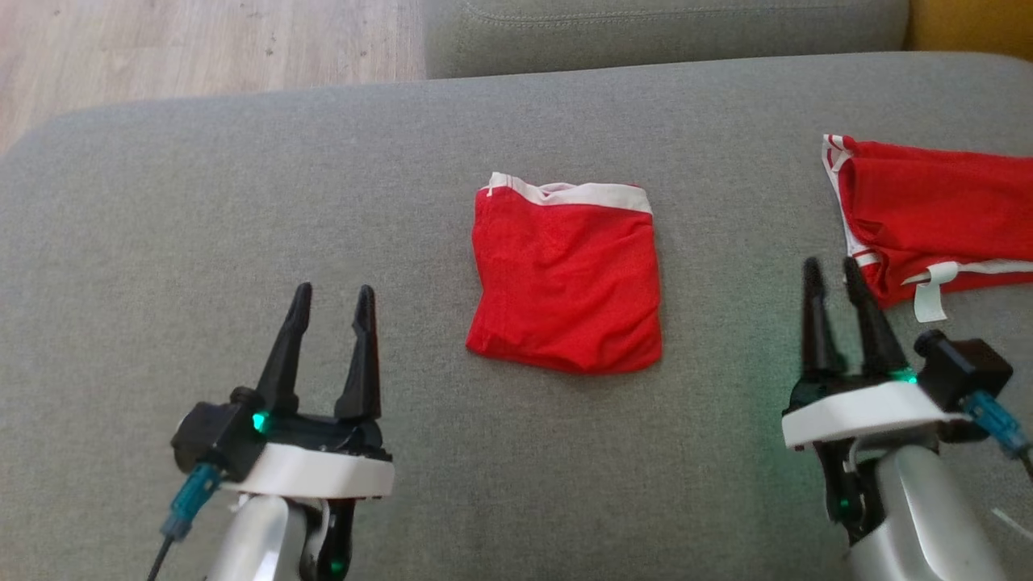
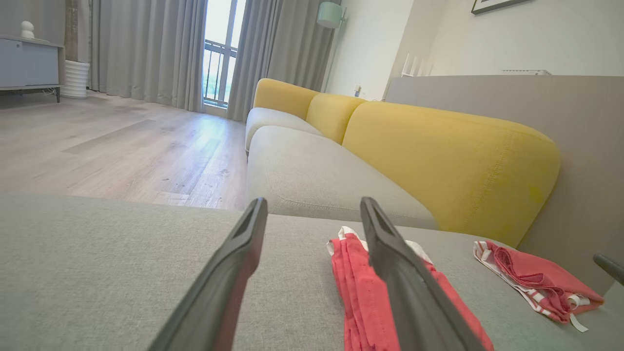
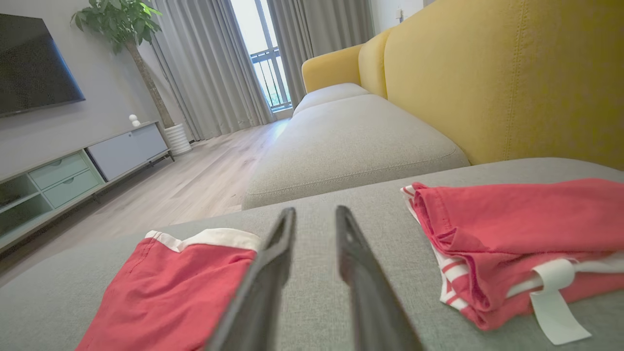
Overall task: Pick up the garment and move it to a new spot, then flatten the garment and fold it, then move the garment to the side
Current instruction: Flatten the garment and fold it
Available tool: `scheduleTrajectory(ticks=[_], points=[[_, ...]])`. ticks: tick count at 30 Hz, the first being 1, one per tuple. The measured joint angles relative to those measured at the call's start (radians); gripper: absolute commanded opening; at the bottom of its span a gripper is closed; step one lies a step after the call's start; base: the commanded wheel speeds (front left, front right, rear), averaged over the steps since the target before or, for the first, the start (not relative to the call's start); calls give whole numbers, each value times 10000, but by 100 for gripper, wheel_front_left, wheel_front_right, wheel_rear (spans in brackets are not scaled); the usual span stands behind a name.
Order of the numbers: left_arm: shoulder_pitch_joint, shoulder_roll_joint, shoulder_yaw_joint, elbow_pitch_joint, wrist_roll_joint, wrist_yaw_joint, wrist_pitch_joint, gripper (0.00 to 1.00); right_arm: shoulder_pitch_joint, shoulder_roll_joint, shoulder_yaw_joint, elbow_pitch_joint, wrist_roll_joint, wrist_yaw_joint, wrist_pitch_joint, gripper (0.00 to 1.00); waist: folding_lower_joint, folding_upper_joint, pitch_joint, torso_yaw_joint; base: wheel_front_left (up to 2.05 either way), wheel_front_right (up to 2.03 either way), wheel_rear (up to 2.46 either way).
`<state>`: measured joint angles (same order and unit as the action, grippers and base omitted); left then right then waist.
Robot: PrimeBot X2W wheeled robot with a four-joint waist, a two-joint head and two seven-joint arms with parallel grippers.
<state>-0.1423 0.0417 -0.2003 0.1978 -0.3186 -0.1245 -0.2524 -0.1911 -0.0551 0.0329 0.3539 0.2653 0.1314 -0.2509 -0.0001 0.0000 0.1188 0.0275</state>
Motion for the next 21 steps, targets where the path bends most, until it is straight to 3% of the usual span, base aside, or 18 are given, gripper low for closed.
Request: scheduleTrajectory(ticks=[21], points=[[92,4,157,-234,-4,0,0,100,603,50,-140,-677,-111,0,0,100,2,0,10,140,0,0,0]])
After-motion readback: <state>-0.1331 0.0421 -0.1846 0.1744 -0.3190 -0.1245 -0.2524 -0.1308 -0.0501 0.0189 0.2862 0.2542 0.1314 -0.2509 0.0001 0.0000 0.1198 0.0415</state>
